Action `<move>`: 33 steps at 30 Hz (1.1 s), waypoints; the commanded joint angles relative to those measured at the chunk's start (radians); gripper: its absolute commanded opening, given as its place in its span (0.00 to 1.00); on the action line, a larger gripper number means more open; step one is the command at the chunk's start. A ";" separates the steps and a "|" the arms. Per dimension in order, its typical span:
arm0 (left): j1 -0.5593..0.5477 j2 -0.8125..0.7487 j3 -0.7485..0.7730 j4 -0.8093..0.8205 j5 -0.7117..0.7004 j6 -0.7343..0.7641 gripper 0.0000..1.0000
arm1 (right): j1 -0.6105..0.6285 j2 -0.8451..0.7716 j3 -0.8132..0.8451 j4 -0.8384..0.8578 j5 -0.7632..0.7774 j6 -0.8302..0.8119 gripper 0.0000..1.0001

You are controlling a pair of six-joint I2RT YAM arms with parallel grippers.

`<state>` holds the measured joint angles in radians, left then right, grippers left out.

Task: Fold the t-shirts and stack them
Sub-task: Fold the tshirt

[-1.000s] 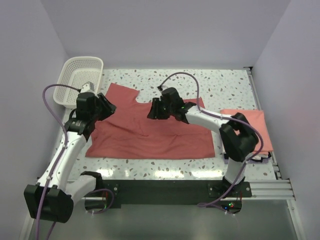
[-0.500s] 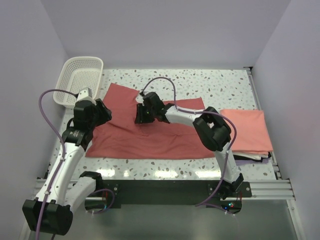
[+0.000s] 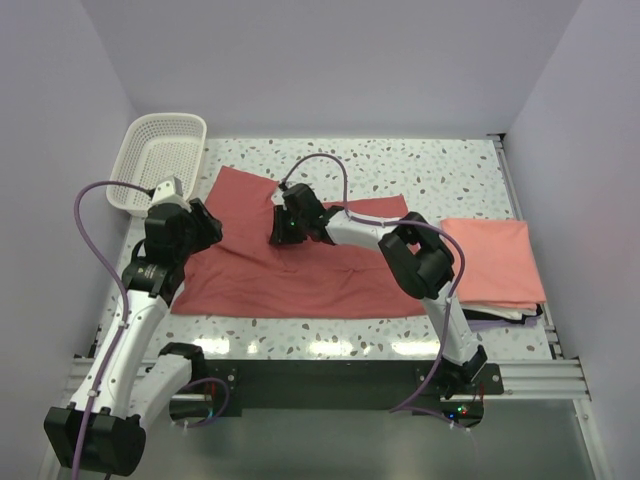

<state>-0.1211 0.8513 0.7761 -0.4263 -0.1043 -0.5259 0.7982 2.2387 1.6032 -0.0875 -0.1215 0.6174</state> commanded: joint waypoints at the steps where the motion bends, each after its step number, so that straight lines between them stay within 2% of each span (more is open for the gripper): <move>1: -0.003 -0.009 -0.001 0.032 0.011 0.035 0.57 | 0.006 0.012 0.037 0.023 0.023 0.015 0.31; 16: -0.003 -0.008 -0.001 0.029 0.008 0.040 0.57 | 0.010 -0.020 0.051 0.003 0.032 0.002 0.03; 27: -0.003 0.003 0.000 0.031 0.009 0.043 0.57 | 0.012 -0.171 -0.081 0.060 0.143 -0.002 0.01; 33: -0.003 0.012 0.003 0.029 0.011 0.044 0.57 | 0.010 -0.195 -0.123 0.077 0.174 -0.004 0.01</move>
<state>-0.1211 0.8604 0.7738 -0.4267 -0.1005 -0.5102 0.8047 2.0979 1.4960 -0.0711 0.0071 0.6266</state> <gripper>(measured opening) 0.569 0.014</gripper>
